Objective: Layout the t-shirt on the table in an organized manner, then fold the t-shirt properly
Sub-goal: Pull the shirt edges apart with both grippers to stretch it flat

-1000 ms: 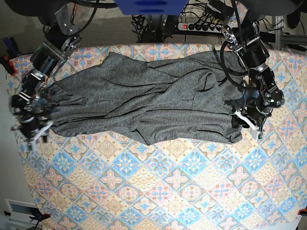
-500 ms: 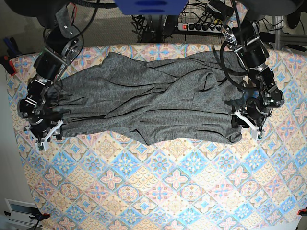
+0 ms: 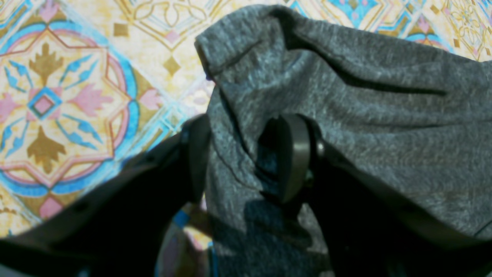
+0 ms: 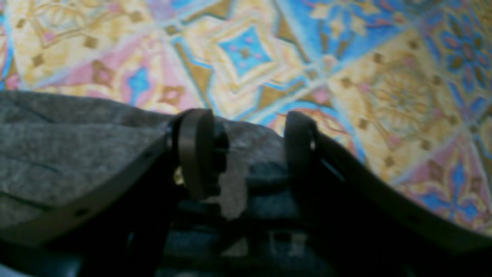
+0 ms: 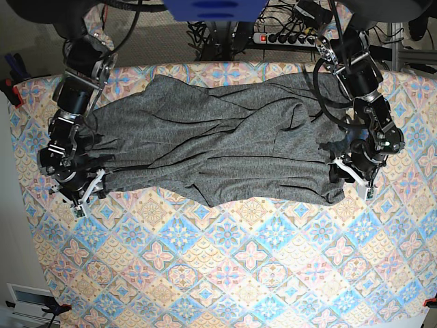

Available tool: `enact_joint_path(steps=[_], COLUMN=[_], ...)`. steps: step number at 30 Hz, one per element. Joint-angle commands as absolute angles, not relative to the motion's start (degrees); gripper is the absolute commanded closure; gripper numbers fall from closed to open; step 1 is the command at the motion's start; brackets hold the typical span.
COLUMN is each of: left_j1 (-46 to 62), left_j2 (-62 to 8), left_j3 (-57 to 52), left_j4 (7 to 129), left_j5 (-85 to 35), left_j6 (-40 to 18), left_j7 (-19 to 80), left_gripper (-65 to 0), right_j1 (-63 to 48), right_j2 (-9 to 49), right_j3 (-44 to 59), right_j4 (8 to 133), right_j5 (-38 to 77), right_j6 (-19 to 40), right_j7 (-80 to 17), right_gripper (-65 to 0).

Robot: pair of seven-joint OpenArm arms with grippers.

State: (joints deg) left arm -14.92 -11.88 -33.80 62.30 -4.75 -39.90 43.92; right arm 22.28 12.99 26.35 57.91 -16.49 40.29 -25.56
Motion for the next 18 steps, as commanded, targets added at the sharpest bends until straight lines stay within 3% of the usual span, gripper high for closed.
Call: enact_joint_path(steps=[1, 18], left_j1=[-15.52, -15.52], left_j2=[-12.0, -12.0], left_j3=[-33.71, -33.71], left_j4=[62.64, 62.64], left_j5=[-4.26, -4.26], left_j6=[-40.0, -40.0], left_j7=[45.58, 45.67], left_gripper=[-26.0, -26.0], right_j1=[23.78, 18.59], right_j2=[13.41, 12.62], right_j3=[26.59, 26.86], right_j4=[59.03, 59.12], right_j5=[-15.87, -16.13], right_j6=[40.0, 40.0], right_j7=[-24.48, -24.22], right_gripper=[-28.0, -28.0])
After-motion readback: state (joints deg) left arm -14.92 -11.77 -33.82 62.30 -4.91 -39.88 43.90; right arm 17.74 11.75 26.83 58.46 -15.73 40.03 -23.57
